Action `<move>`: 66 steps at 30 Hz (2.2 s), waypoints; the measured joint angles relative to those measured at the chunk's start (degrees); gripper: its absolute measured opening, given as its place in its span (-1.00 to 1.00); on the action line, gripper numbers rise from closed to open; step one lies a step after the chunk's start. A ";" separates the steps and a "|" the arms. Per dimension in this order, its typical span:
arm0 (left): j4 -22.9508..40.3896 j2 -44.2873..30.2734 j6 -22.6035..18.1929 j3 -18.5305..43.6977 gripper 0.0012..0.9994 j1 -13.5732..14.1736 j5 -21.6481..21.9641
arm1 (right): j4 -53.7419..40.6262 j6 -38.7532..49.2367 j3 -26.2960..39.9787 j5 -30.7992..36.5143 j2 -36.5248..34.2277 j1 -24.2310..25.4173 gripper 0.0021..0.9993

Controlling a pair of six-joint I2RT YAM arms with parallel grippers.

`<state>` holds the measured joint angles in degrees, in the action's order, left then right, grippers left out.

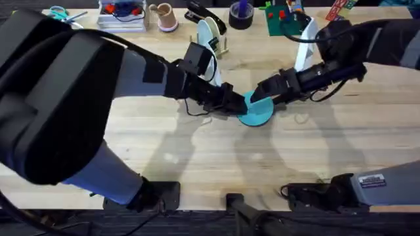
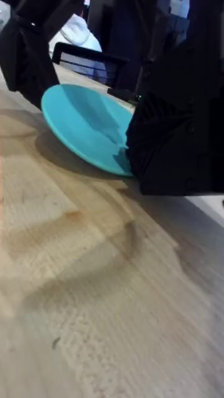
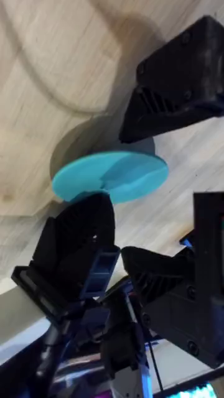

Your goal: Pick up the plates from the table one by one and place each into a slot on the dish rack.

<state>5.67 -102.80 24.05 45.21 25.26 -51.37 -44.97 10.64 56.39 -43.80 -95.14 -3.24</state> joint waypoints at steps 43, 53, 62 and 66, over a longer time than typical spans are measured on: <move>2.98 3.40 -0.02 -0.02 -0.92 0.23 3.54 | -2.91 -1.24 0.91 -0.06 -3.86 -0.33 -0.94; 12.38 18.61 -0.07 -0.07 -0.92 0.26 13.95 | -13.36 -0.46 8.34 5.37 2.24 -0.69 -0.94; 24.50 35.13 -1.94 -0.02 -0.92 0.26 24.70 | -20.88 -0.12 18.64 12.88 9.70 -0.69 -0.94; 31.25 40.54 -4.51 0.68 -0.93 0.26 29.25 | -24.00 -0.16 23.73 16.01 10.75 -0.69 -0.94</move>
<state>36.92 -62.26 19.55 45.89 25.52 -22.13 -68.97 10.48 80.12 -27.79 -84.39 -3.92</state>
